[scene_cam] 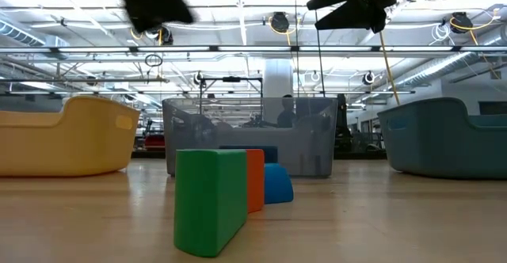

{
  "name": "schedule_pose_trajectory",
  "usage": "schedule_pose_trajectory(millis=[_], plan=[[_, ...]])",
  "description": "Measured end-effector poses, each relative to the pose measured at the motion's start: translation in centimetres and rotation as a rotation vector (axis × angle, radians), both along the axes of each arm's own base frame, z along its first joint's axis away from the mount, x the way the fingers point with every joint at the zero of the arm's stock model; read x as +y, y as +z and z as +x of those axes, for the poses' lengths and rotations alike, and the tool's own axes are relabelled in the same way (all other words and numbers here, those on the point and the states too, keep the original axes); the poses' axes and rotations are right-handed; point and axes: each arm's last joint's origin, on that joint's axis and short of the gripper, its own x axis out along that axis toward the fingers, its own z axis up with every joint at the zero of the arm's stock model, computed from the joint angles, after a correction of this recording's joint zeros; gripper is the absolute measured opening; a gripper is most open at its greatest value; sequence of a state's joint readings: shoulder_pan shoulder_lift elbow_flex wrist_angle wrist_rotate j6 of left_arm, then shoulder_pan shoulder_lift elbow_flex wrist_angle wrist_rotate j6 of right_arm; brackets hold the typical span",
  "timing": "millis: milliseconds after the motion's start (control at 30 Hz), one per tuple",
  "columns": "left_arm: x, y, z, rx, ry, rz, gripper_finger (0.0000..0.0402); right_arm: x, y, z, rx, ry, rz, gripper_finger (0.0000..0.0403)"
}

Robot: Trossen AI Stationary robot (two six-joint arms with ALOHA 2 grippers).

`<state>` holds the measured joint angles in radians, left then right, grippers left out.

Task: Sort & place blocks by color
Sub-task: Put the left green cylindrical block into the dark blue bin

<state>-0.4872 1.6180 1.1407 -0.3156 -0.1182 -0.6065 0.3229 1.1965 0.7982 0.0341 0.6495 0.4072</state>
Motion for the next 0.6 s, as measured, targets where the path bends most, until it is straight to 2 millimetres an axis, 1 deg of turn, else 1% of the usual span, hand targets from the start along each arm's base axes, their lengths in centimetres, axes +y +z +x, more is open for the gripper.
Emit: schedule_pose_trajectory(millis=[100, 167, 267, 433, 600], plan=[[-1.4, 1.0, -1.5, 0.119, 0.104, 0.0, 0.0198, 0.0, 0.0, 0.0, 0.0, 0.0, 0.0, 0.0256], [-2.1, 1.4, -2.2, 0.177, 0.183, -0.051, 0.0198, 0.0, 0.0, 0.0, 0.0, 0.0, 0.0, 0.0256], [-3.0, 1.2, -3.1, 0.236, 0.293, -0.146, 0.0198, 0.0, 0.0, 0.0, 0.0, 0.0, 0.0, 0.0256], [-4.8, 0.6, -6.0, 0.413, 0.456, -0.226, 0.0198, 0.0, 0.0, 0.0, 0.0, 0.0, 0.0, 0.0256], [-6.5, 0.4, -8.0, 0.479, 0.567, -0.289, 0.0198, 0.0, 0.0, 0.0, 0.0, 0.0, 0.0, 0.0256]])
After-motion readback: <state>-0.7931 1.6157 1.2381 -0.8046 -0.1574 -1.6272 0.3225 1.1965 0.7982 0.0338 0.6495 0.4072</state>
